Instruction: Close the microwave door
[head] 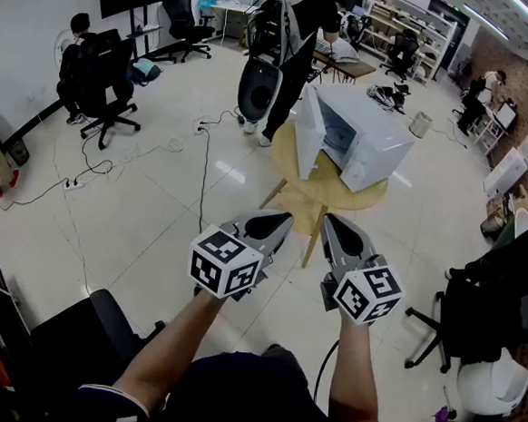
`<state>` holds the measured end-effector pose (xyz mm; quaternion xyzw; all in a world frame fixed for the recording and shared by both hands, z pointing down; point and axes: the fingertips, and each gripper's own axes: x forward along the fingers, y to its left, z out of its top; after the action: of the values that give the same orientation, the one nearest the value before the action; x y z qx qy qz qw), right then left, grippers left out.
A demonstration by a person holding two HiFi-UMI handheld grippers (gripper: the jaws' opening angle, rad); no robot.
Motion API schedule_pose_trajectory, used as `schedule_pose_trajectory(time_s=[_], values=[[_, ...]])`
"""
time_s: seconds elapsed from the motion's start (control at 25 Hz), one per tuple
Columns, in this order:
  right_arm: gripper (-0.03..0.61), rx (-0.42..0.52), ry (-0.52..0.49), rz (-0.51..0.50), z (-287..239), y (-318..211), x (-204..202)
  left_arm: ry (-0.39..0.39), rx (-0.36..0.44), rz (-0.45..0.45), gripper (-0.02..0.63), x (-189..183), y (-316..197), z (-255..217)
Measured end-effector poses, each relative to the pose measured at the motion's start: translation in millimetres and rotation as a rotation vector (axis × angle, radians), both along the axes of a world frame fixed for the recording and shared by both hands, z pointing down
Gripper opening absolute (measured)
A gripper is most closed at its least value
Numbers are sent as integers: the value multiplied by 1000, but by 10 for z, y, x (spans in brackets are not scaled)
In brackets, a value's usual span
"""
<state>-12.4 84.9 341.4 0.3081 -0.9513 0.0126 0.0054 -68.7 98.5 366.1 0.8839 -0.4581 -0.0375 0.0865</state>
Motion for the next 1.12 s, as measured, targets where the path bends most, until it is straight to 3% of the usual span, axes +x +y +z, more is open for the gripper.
schedule_pose_trajectory(time_s=[0.48, 1.12], values=[[2, -10, -3, 6, 60, -313, 50, -1, -20, -4, 12, 5, -332, 94], [2, -55, -44, -40, 228, -1478, 364, -67, -80, -67, 12, 203, -1446, 311]])
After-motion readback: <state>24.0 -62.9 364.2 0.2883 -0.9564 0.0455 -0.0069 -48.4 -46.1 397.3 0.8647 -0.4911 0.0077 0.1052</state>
